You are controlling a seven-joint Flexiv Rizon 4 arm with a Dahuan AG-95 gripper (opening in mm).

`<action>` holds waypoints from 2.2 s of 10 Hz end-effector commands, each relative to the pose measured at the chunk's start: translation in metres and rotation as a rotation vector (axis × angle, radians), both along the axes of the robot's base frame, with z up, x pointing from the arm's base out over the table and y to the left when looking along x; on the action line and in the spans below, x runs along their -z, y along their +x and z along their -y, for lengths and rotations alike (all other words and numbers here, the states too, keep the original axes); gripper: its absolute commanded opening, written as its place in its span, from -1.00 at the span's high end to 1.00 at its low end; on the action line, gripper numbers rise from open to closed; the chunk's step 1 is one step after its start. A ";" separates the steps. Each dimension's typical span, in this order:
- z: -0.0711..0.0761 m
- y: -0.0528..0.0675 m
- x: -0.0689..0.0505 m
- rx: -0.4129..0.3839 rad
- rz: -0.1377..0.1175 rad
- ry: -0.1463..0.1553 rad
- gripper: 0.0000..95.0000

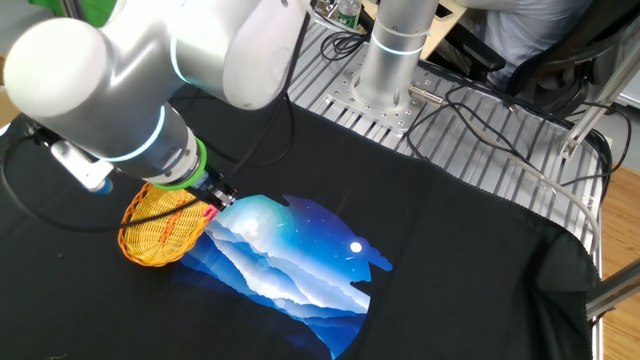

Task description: Use a clamp

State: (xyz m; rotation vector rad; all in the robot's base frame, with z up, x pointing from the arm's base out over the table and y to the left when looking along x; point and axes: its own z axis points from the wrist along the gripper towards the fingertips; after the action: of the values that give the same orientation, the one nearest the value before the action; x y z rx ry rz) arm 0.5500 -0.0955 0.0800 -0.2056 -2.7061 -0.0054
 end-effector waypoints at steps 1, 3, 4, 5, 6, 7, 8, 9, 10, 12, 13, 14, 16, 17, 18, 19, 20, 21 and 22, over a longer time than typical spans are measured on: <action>0.005 -0.003 0.003 -0.030 -0.015 0.006 1.00; 0.007 -0.004 0.004 -0.043 -0.046 0.009 1.00; 0.007 -0.004 0.004 -0.048 -0.056 0.009 1.00; 0.007 -0.004 0.004 -0.055 -0.074 0.013 1.00; 0.007 -0.004 0.004 -0.064 -0.084 0.017 1.00; 0.007 -0.004 0.004 -0.068 -0.085 0.019 1.00; 0.007 -0.004 0.004 -0.074 -0.087 0.024 1.00; 0.007 -0.004 0.004 -0.079 -0.088 0.026 1.00; 0.007 -0.004 0.004 -0.087 -0.090 0.027 1.00; 0.008 -0.004 0.006 -0.111 -0.093 0.032 1.00; 0.008 -0.004 0.006 -0.120 -0.098 0.024 1.00; 0.008 -0.004 0.008 -0.117 -0.111 0.017 1.00; 0.008 -0.005 0.009 -0.104 -0.125 0.005 1.00; 0.008 -0.005 0.010 -0.103 -0.129 0.004 1.00; 0.009 -0.005 0.011 -0.099 -0.145 0.003 1.00; 0.009 -0.005 0.012 -0.096 -0.156 0.001 1.00; 0.009 -0.006 0.013 -0.094 -0.164 0.001 1.00; 0.010 -0.006 0.014 -0.093 -0.169 0.001 1.00; 0.010 -0.006 0.014 -0.091 -0.171 -0.002 1.00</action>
State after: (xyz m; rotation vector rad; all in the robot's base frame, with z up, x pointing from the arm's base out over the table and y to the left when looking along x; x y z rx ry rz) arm 0.5461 -0.1051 0.0662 -0.0832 -2.5390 0.0391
